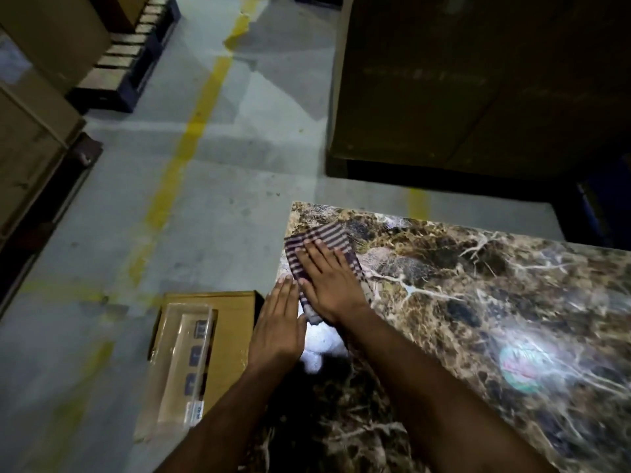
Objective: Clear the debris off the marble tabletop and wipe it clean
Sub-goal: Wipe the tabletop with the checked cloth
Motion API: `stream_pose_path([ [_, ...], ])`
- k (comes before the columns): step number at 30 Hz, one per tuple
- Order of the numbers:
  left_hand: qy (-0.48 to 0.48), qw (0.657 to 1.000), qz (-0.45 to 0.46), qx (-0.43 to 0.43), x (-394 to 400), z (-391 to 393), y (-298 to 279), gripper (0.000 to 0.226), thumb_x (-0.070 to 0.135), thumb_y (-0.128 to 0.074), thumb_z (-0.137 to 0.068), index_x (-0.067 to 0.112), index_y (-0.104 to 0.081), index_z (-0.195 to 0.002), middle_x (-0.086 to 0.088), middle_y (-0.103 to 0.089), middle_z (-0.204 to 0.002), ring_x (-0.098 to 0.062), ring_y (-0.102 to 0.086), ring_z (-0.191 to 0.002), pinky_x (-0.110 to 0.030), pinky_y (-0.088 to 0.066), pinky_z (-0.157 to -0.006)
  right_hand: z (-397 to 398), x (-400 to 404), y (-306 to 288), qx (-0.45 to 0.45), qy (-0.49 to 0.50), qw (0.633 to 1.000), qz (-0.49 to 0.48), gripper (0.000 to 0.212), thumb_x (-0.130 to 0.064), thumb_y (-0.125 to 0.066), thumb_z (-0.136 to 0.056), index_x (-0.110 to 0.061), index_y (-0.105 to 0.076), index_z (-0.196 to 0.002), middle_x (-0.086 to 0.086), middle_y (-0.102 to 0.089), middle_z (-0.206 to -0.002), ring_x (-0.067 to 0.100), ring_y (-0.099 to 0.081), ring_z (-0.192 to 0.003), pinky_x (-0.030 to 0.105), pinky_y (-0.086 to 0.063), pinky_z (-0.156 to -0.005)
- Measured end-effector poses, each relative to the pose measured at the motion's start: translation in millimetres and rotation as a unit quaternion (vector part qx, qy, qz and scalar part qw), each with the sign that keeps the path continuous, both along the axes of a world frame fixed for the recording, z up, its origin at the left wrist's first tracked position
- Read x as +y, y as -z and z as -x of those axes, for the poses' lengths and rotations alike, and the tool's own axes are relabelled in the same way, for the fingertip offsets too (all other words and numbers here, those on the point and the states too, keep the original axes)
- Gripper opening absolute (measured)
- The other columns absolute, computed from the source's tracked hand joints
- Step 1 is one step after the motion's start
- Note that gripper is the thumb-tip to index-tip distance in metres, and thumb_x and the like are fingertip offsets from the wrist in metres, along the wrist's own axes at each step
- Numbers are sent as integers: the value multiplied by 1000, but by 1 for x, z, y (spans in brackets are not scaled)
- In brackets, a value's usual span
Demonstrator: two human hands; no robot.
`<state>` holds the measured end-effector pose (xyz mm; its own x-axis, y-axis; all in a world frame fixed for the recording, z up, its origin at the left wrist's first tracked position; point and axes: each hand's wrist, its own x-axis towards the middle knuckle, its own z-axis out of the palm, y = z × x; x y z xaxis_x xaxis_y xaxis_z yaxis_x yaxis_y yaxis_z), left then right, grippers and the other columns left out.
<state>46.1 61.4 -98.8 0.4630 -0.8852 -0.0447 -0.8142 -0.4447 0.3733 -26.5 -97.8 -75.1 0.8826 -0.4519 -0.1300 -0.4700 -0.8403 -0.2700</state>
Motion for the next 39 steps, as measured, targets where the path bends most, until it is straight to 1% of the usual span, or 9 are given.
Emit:
stream_pose_path([
  [2, 3, 1000, 5, -14, -1, -2, 1, 62, 36, -36, -98, 3, -43, -150, -13, -40, -158, -28, -37, -147, -38, -22, -119, -19, -25, 2, -5, -3, 1000, 6, 59, -46, -21, -107, -30, -16, -164, -1, -12, -172, 19, -3, -159, 44, -4, -127],
  [4, 6, 999, 11, -36, -2, -1, 0, 61, 36, -37, -98, 2, -46, -148, -15, -42, -156, -30, -40, -145, -39, -24, -118, -24, -46, 4, 9, 65, 998, 8, 57, -44, -20, -109, -32, -11, -164, -1, -8, -172, 20, 1, -159, 42, 0, -127],
  [8, 16, 997, 46, -64, 1, 4, 3, 60, 35, -39, -102, 0, -41, -150, -16, -36, -160, -29, -30, -150, -44, -29, -121, -8, -36, 4, 22, 196, 980, 18, 59, -47, -16, -108, -31, -6, -164, 1, -7, -172, 24, 1, -159, 47, -6, -128],
  [15, 31, 993, 59, -92, 11, 2, 16, 64, 42, -40, -104, -2, -40, -150, -18, -35, -160, -31, -30, -150, -47, -33, -118, -69, -39, 1, 4, 17, 1000, 14, 64, -52, -13, -101, -34, -19, -163, -3, -13, -172, 23, -4, -159, 45, -3, -127],
  [21, 12, 991, 63, -117, 27, 16, 9, 65, 40, -45, -102, 3, -35, -154, -14, -28, -164, -25, -23, -153, -42, -24, -124, -36, -52, 3, 29, 238, 971, 17, 63, -54, -16, -106, -32, -4, -164, 2, -3, -172, 31, 3, -158, 52, -1, -127],
  [28, 16, 991, 52, -124, 35, 21, 12, 61, 42, -39, -104, 1, -43, -150, -17, -37, -159, -30, -34, -149, -43, -27, -121, -60, -21, -1, 10, 28, 1000, 10, 61, -55, -22, -106, -36, -13, -163, -1, -7, -172, 25, 2, -159, 48, -1, -127],
  [31, 12, 992, 35, -118, 43, 25, 14, 66, 43, -43, -98, 2, -44, -149, -17, -38, -158, -31, -36, -147, -42, -25, -119, -52, -51, 2, 19, 103, 994, 17, 61, -56, -21, -106, -36, -12, -163, 0, -8, -172, 27, -1, -159, 49, -3, -127],
  [35, -21, 996, 19, -85, 54, 44, 3, 66, 42, -41, -99, 6, -35, -155, -11, -28, -164, -25, -21, -154, -44, -26, -121, 4, -30, 5, 17, 223, 975, 10, 63, -58, -15, -106, -35, -5, -163, 0, -5, -172, 31, -1, -158, 52, -2, -127],
  [39, -16, 997, 19, -78, 60, 48, 1, 64, 39, -40, -101, 5, -36, -154, -11, -29, -164, -25, -23, -153, -42, -25, -122, 7, 32, 3, 20, 96, 995, 0, 63, -57, -15, -104, -37, -4, -163, -3, -2, -172, 27, 5, -158, 49, 3, -127],
])
